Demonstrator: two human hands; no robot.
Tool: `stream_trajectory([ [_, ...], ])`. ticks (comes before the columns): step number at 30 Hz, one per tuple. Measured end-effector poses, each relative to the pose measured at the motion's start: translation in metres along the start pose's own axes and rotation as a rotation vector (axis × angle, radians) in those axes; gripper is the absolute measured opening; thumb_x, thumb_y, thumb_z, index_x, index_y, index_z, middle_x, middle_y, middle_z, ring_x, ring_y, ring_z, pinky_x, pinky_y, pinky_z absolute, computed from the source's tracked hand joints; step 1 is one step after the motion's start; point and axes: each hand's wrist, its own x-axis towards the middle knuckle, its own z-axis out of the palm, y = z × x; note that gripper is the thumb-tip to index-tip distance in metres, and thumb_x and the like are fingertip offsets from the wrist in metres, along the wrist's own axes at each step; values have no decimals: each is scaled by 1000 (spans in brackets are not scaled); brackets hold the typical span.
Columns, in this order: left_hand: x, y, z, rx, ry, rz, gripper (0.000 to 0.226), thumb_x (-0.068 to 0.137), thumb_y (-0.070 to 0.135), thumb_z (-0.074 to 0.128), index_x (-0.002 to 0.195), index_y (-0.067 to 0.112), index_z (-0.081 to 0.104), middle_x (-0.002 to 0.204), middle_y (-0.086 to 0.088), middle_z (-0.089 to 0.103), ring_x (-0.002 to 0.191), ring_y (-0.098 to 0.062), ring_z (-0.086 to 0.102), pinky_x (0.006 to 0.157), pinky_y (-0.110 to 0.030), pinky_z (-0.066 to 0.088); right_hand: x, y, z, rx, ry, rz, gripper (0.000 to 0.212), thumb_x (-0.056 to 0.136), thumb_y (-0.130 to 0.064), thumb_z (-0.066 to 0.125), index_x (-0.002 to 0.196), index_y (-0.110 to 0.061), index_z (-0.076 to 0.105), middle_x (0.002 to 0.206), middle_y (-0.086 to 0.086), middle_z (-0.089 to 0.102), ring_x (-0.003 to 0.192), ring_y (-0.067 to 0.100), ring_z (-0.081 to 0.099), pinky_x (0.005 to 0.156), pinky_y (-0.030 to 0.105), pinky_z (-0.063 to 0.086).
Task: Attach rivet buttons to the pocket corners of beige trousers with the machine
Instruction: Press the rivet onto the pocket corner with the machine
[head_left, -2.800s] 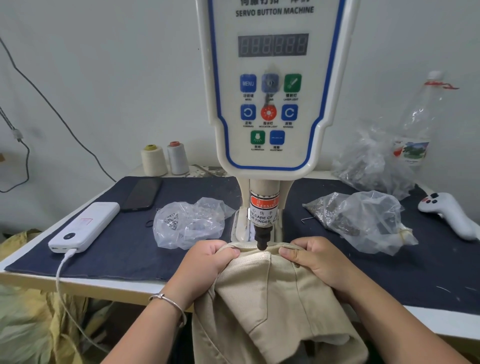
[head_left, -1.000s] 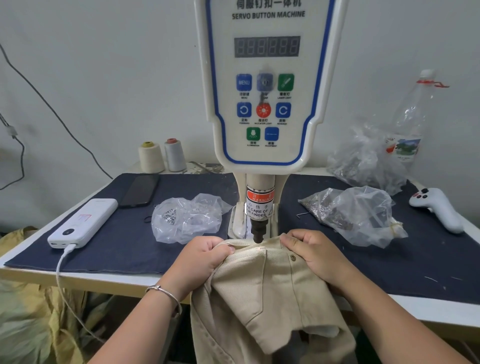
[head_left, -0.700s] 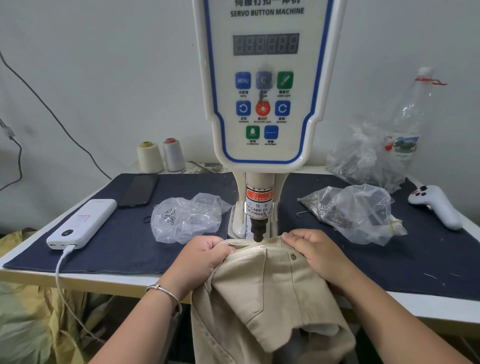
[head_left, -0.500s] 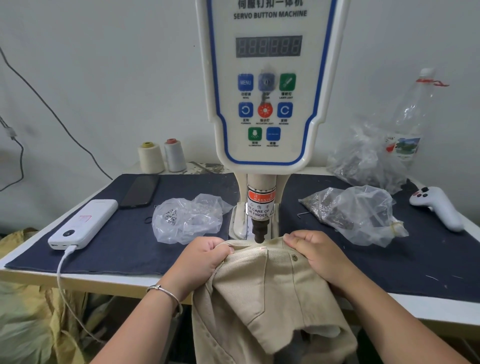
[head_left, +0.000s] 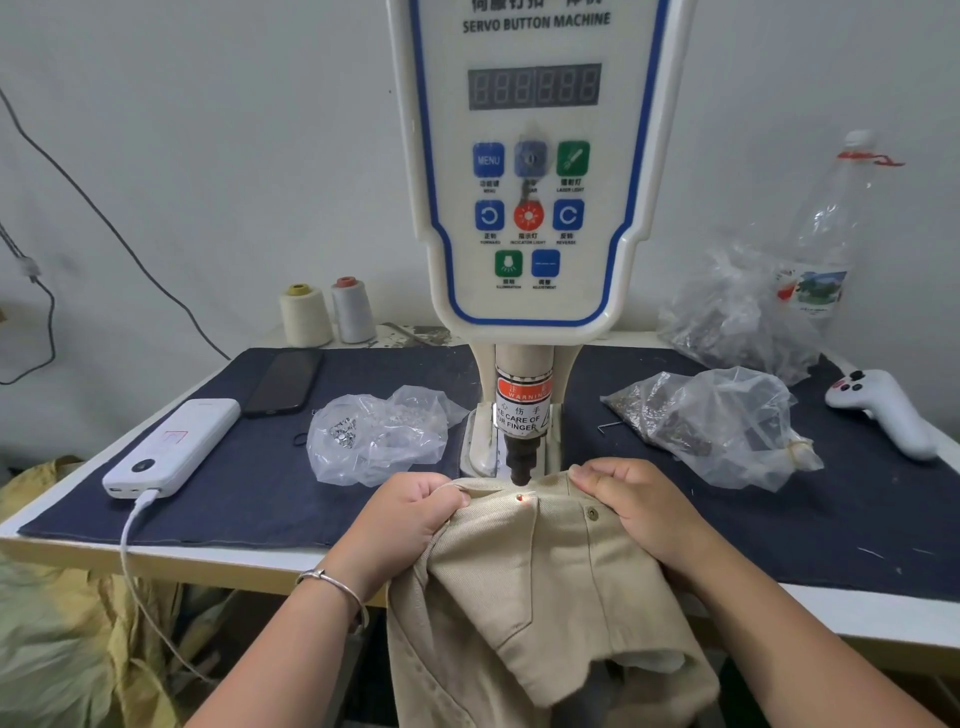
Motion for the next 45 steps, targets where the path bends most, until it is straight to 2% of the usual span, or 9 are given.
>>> stream_trajectory([
  [9, -1, 2, 2, -8, 26, 4, 40, 95, 15, 61, 61, 10, 39, 62, 0, 29, 57, -10, 26, 50, -22, 24, -2, -6, 1, -10, 6, 24, 35, 96, -29, 57, 75, -5, 71, 68, 8, 64, 66, 15, 59, 69, 26, 46],
  [13, -12, 16, 7, -74, 50, 62, 37, 90, 33, 61, 63, 16, 41, 64, -1, 32, 62, -14, 30, 56, -28, 26, -6, -26, 3, -29, 36, -18, 46, 97, -31, 55, 67, 3, 49, 62, 8, 41, 61, 18, 39, 65, 31, 33],
  [17, -28, 33, 7, -94, 121, 111, 42, 81, 41, 55, 62, 9, 37, 63, -1, 32, 61, -13, 30, 54, -27, 25, -11, -45, -1, 94, 41, 5, 52, 93, -35, 59, 86, 15, 52, 78, 12, 48, 72, 23, 44, 68, 26, 40],
  [21, -40, 40, 10, -85, 119, 71, 37, 82, 40, 59, 62, 15, 41, 63, -2, 31, 59, -13, 29, 54, -28, 24, -32, -44, 6, 186, 82, 106, 33, 92, -31, 63, 78, -2, 67, 72, 14, 59, 63, 18, 56, 54, 15, 46],
  [24, -46, 37, 14, -95, 97, -10, 39, 95, 28, 63, 64, 8, 47, 66, -4, 37, 63, -14, 33, 58, -29, 26, -45, -40, 9, 142, 65, 105, 37, 95, -31, 58, 67, -7, 61, 64, 11, 53, 57, 15, 51, 50, 16, 41],
  [34, -73, 43, 9, -363, -35, -90, 31, 77, 41, 66, 76, 12, 58, 76, -9, 41, 73, -22, 35, 62, -32, 29, -69, -40, 14, 262, 51, 8, 64, 79, -44, 63, 89, 18, 52, 77, 17, 51, 74, 25, 46, 71, 33, 36],
  [37, -77, 44, 6, -450, -93, -109, 35, 80, 38, 72, 84, 3, 68, 80, -14, 56, 74, -22, 49, 62, -28, 40, -74, -48, 15, 236, 51, -30, 54, 79, -44, 63, 88, 10, 62, 80, 37, 55, 75, 26, 53, 73, 35, 41],
  [41, -80, 46, 0, -540, -244, -152, 44, 87, 39, 68, 108, 0, 74, 109, -20, 72, 95, -30, 68, 82, -30, 55, -81, -55, 11, 148, 40, -89, 56, 82, -47, 60, 87, 9, 62, 78, 30, 56, 76, 25, 50, 77, 37, 40],
  [45, -84, 52, -1, -614, -306, -158, 45, 87, 40, 64, 118, 9, 73, 123, -20, 69, 119, -35, 63, 104, -41, 49, -87, -62, 9, 100, 46, -162, 53, 83, -49, 57, 80, 4, 61, 72, 14, 51, 70, 22, 45, 72, 37, 38],
])
